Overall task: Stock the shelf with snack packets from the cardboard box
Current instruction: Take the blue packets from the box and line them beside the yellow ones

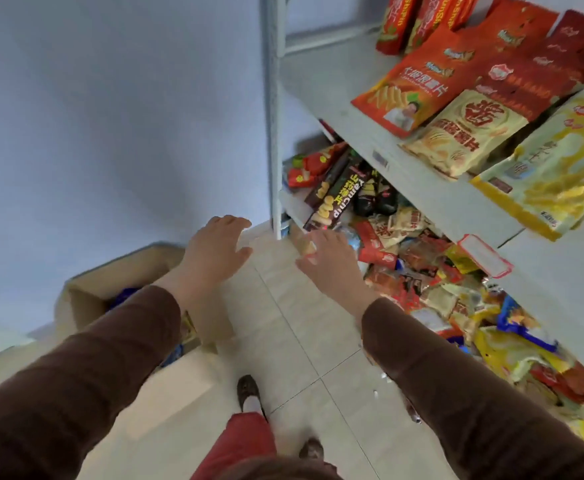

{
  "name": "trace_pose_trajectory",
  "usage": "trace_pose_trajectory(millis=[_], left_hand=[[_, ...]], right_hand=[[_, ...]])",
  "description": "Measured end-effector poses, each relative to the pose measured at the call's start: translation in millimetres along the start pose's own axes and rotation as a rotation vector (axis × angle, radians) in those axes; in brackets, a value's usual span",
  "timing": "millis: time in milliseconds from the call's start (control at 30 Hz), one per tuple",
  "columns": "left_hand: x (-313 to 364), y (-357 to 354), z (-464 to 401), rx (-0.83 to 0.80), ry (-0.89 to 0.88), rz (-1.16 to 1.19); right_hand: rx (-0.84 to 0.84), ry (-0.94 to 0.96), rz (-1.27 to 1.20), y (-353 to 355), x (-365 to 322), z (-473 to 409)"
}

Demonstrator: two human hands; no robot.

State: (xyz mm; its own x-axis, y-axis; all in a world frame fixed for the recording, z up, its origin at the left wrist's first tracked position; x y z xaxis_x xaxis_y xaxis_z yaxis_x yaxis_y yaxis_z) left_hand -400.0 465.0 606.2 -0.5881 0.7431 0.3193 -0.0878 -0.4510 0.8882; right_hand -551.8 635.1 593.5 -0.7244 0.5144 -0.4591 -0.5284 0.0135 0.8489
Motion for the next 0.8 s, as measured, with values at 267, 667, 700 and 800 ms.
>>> trace_pose_trajectory(millis=[267,667,700,800], left_hand=[[-179.0,-31.5,115.3,-0.030,0.306,0.121],[-467.2,-132.6,156.6,-0.214,0.519,0.427],[-483.0,-147.2,151.9,-0.232,0.524,0.444],[-523.2,-198.0,133.0,-0.274,0.548,0.503]], right_hand=[[-0.299,0.135,0.090,-117.8,-135.4,-29.3],[-0.670,-0.016,0.016,-344.0,-300.1,-146.8],[-0.685,-0.046,-0.036,-363.6,-300.8,-155.9],[-0.733,-0.148,-0.144,-427.9,-291.0,-183.0]])
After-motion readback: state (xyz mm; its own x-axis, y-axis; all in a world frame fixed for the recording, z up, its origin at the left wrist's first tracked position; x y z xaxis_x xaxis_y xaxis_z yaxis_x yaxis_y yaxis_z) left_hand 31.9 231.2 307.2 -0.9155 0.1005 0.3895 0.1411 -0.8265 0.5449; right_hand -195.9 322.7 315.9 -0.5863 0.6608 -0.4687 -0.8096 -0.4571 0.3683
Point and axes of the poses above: each hand's wrist, its own z-axis away from the middle knuckle, its own y-axis out of the back of the hand, x = y × z, the point moved 2 cm from there along -z, towards the middle knuckle, and after that the axes turned 15 degrees about -x, right-handed, at the moved point
